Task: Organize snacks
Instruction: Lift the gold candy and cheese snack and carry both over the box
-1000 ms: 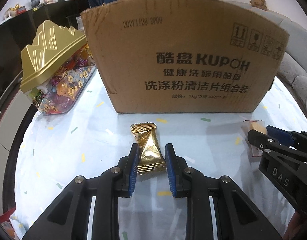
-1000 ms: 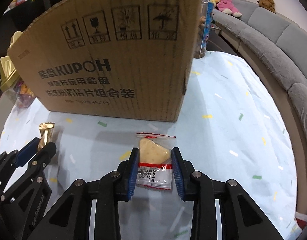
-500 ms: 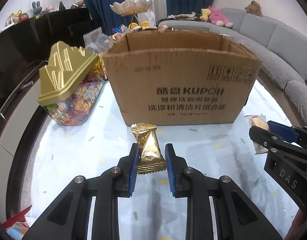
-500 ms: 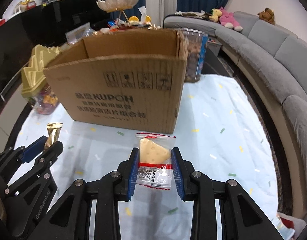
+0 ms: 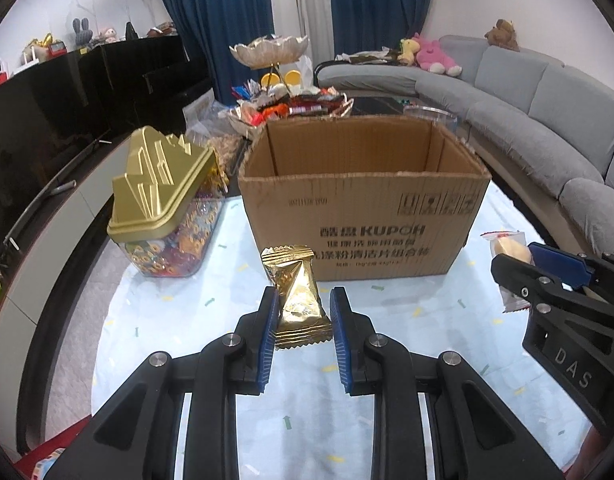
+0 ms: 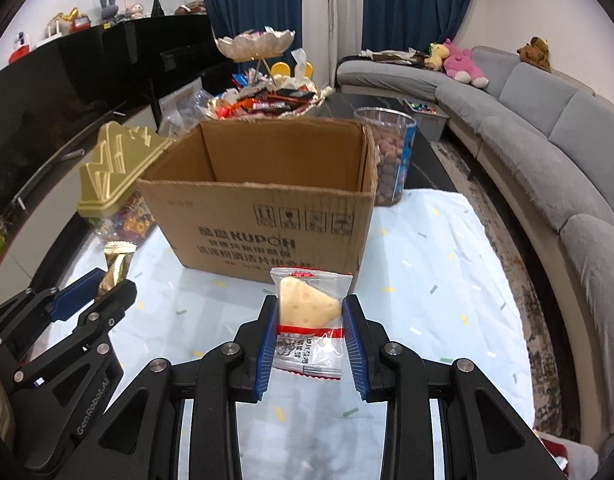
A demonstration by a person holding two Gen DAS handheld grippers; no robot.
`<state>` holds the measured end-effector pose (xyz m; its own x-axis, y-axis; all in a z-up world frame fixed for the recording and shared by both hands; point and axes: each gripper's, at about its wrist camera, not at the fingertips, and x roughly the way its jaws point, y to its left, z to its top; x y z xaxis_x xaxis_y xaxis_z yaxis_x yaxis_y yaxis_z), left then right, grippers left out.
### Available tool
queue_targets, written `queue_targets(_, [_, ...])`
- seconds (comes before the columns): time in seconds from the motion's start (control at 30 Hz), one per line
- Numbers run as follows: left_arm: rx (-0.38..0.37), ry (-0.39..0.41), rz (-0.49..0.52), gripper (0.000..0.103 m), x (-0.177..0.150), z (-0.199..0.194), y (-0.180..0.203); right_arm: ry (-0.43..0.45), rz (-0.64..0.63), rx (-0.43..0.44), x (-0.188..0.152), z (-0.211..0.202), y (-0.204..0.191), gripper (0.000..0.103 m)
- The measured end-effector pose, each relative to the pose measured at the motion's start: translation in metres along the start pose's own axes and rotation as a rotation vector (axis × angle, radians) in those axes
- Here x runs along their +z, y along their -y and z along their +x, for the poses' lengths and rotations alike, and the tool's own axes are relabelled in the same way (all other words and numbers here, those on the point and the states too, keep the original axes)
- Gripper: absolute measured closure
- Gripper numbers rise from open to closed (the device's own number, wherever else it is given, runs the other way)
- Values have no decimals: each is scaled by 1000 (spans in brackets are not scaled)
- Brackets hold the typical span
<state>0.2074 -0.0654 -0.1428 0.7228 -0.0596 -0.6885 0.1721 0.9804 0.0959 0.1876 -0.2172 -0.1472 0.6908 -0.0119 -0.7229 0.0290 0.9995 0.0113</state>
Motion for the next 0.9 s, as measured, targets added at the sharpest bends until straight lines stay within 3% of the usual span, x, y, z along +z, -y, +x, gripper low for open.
queue_targets(0.9, [-45, 121, -42, 77, 89, -39, -10, 150, -11, 4, 73, -53, -4, 70])
